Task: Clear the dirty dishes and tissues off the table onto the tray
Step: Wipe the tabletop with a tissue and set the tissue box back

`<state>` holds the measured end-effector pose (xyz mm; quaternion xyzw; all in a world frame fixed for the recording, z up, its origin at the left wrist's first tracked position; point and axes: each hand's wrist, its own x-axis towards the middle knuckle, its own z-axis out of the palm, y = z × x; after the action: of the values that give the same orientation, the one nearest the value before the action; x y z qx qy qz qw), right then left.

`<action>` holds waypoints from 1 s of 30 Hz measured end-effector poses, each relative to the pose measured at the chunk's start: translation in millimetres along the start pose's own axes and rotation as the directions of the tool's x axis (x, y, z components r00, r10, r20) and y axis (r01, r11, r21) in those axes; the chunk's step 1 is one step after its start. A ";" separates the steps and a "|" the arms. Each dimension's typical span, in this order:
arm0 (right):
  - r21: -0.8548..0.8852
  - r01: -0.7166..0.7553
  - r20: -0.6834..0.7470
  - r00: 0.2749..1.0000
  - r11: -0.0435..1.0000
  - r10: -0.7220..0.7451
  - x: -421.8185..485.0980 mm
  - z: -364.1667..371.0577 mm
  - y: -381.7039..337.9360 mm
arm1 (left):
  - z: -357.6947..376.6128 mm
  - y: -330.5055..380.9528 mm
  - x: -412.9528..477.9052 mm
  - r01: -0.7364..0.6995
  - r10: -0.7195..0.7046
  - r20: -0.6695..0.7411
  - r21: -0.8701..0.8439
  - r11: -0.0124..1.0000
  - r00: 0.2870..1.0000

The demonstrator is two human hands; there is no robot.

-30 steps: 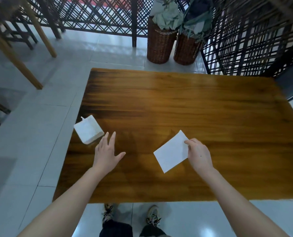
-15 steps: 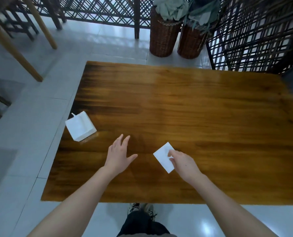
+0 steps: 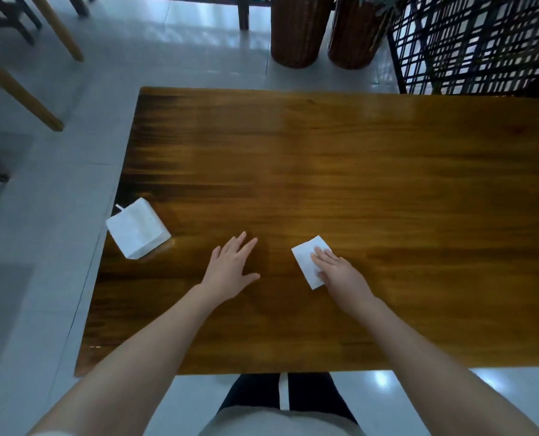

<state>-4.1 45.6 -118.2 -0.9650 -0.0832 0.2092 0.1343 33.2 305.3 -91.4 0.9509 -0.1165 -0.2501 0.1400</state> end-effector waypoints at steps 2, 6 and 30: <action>0.002 -0.027 -0.006 1.000 1.000 0.027 7.8 -5.0 0.8 | 0.0 3.6 3.6 0.002 -0.002 0.026 0.006 1.000 1.000; -0.012 -0.028 -0.026 0.999 1.000 0.028 18.8 -7.3 2.9 | 1.1 7.5 5.9 0.049 -0.051 0.043 0.044 0.998 0.998; -0.104 0.311 0.196 0.938 0.945 -0.287 -11.5 30.4 -71.7 | 13.1 -52.5 -69.6 0.311 -0.333 -0.167 -0.144 0.939 0.928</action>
<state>-34.9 118.1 -119.4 -0.9252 -0.2545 0.2658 0.0921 -24.6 371.9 -88.6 0.9668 0.0698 -0.1846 0.1621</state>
